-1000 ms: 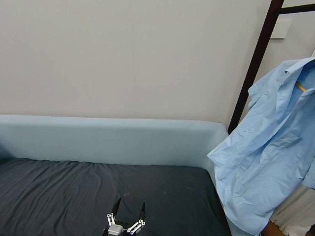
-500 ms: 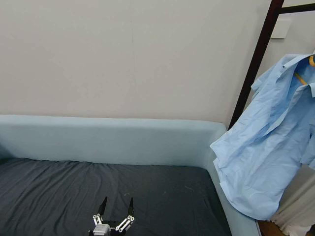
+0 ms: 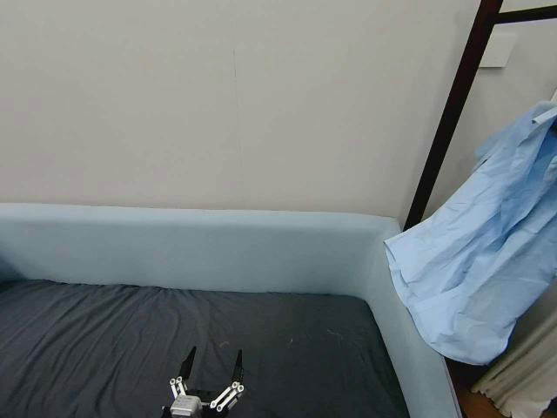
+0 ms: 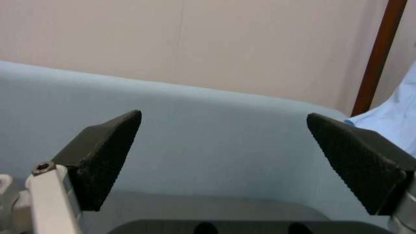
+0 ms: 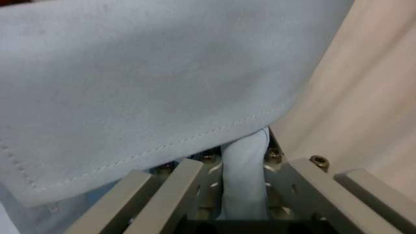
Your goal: Pick up the clothes from the sofa and hang them on the clothes hanger.
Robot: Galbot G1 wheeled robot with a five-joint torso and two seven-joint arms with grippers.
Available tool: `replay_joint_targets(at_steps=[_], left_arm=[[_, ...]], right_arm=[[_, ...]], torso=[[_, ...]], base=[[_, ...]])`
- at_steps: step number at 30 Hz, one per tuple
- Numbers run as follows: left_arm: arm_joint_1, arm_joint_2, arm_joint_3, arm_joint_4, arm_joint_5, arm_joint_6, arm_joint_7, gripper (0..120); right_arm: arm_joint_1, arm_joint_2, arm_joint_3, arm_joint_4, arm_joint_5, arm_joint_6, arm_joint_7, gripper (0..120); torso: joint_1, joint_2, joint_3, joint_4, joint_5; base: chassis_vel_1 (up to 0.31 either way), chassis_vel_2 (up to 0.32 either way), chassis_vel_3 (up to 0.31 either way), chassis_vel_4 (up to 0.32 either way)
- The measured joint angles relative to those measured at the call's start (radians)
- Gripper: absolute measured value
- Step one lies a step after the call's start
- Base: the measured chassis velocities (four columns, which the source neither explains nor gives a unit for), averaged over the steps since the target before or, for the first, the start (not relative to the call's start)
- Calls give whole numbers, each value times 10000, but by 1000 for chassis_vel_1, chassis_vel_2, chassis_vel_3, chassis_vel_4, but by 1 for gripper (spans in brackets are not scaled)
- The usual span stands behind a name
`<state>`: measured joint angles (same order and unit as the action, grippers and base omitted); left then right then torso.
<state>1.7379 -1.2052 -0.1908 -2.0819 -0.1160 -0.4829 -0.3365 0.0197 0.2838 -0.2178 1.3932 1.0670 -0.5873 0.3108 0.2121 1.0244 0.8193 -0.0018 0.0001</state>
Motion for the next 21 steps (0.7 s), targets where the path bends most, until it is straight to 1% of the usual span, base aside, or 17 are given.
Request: replay_joint_targets(at_steps=[2,6,10,16,18,19,21], left_arm=[[62,-32,-10,-25,61,3,-3,100],[77,-60,-30,-38,80,6,-10,100],[118,-116,-6,-82,106,9,-14,100],[151,-221,72,-117,139,9,-21,100],[159,-229,106,-132,149,8,-21,100],[159,-229,106,-132,149,8,-21,100],[162,-231,126,-132,167,-5,-25,100]], right_arm=[[77,473,-110,-464,-504,996,-647,2],[335,962,-290,-627,-1041,1389,-854,2],[597,1196,-389,-498,-1540,1350,-727,2],[1298,1539,-771,-667,-2401,1055,-452,2],[1779,1688,-1091,-738,-2456,782,-189,2],[1779,1688,-1091,-738,-2456,782,-189,2],[2322,1872,-1408,-768,-2270,388,67,2]], torso=[[0,0,0,7,1],[1,-1,1,9,0],[0,0,0,2,-3],[1,-1,0,2,-2],[1,0,-1,1,-2],[1,0,-1,1,-2],[0,0,0,1,-3]], base=[[0,0,0,0],[0,0,0,0],[0,0,0,0],[0,0,0,0],[0,0,0,0],[0,0,0,0],[0,0,0,0]])
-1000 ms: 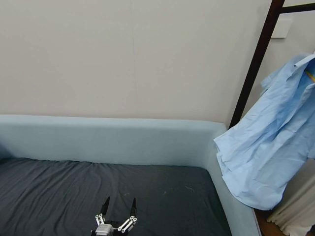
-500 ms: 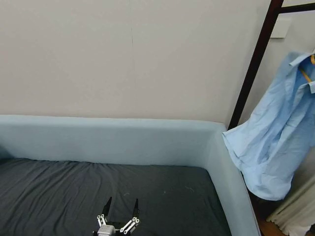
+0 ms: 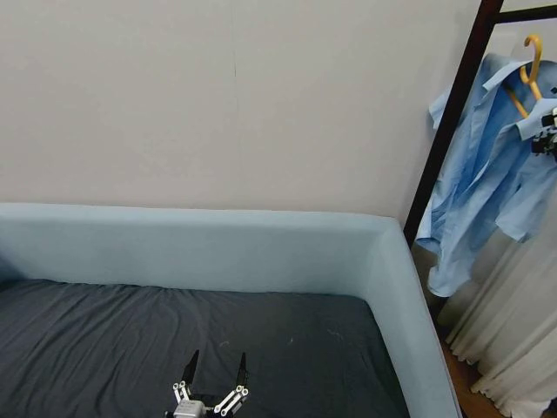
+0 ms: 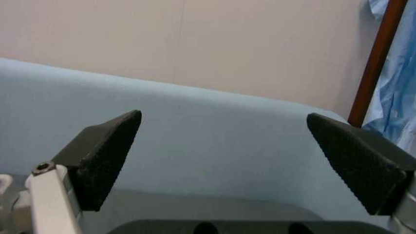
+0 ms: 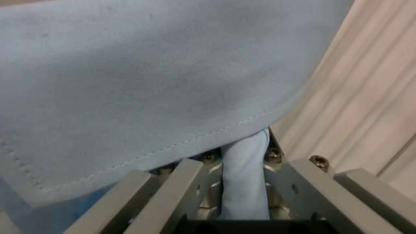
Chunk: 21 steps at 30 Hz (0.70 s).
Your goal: Pick up the clothes from the sofa and hang them on the clothes hanger.
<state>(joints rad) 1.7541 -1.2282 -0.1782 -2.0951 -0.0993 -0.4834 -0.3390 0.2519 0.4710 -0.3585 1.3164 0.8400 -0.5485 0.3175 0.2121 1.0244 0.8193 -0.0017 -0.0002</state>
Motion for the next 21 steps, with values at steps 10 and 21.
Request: replay_joint_targets(at_steps=[10,21], left_arm=[[-27,5,10,12,-10,-30,-44,100],[59,-26,98,30,14,-88,-70,100]], right_arm=[[1563,896,-588,452,2347,-1490,1610,2],[3125,1636,-1594,-224,5024,-1903,3608,2]], torso=[[0,0,0,0,-1],[0,0,0,4,0]], base=[[0,0,0,0],[0,0,0,0]])
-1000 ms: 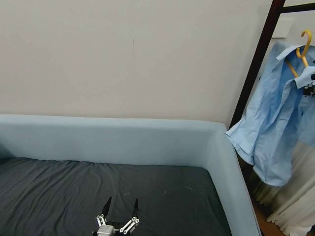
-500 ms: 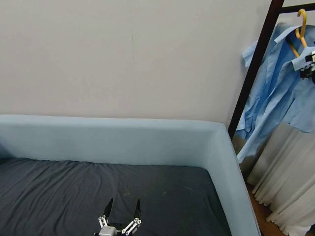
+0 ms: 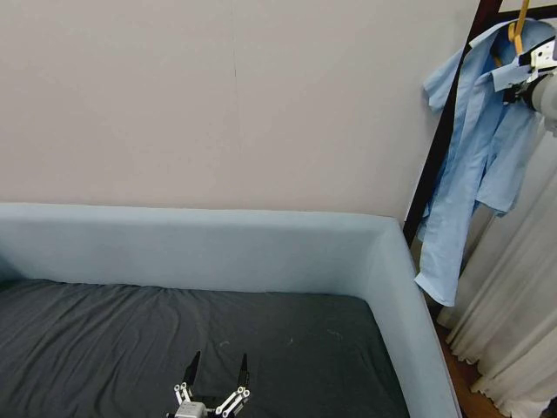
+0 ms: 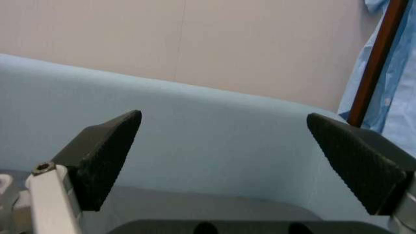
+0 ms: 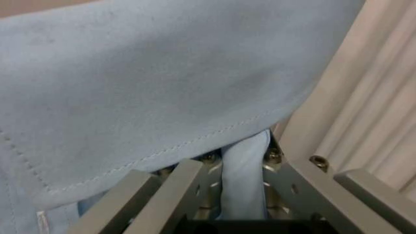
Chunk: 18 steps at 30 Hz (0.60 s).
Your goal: Pick up the clothes from the sofa and hang them on the clothes hanger.
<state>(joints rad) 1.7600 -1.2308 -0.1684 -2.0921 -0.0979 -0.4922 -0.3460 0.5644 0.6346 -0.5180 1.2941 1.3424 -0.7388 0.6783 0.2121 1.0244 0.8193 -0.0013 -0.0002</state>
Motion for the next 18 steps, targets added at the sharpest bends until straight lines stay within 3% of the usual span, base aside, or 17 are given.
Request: replay_joint_targets(at_steps=[18], left_arm=[[-34,41,151,-1,30,-39,-12,100]], right_arm=[[307,141,38,-613,2042,26,1692,1]], torso=[[-1,1,-1,-3,1]], base=[[0,0,0,0]])
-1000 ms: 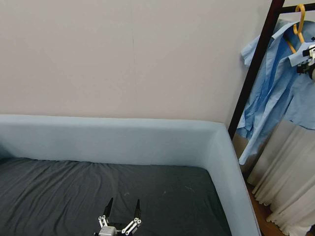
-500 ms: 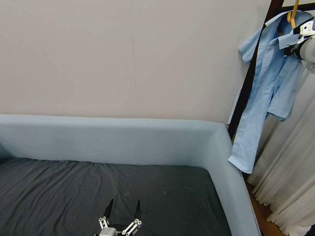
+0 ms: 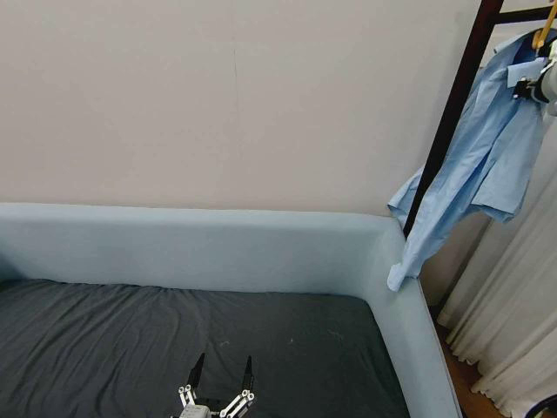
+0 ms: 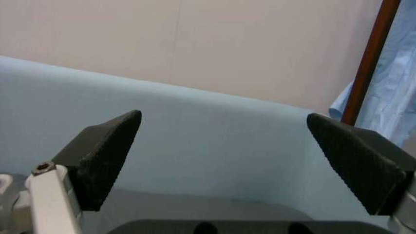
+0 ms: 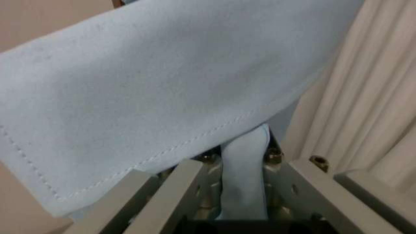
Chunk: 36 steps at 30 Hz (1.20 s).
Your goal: Pick up the clothes from the sofa and hang them on the clothes hanger.
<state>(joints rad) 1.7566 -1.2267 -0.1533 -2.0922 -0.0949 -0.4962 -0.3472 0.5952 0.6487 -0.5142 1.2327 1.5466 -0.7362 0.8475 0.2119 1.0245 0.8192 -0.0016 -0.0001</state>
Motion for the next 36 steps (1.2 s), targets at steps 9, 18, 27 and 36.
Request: replay_joint_targets(at_steps=[9,18,27,36], left_arm=[[38,98,-1,-34,-8,-169,-60,100],[159,225,-49,-54,-186,-482,-157,100],[258,295,-38,7,-259,-765,-191,100],[387,399,-10,-25,-265,-935,-208,100]], right_arm=[[621,630,-65,-503,1744,13,1365,1],[1590,2396,-599,-2288,3046,29,3309,1],[2346,3627,-1057,-3999,3596,31,4214,1],[2468,4237,-1076,-5038,3548,32,4304,1]], torso=[[0,0,0,0,0],[1,0,1,3,-2],[1,0,0,2,-3],[1,0,0,2,-2]], base=[[0,0,0,0],[0,0,0,0],[0,0,0,0],[0,0,0,0]])
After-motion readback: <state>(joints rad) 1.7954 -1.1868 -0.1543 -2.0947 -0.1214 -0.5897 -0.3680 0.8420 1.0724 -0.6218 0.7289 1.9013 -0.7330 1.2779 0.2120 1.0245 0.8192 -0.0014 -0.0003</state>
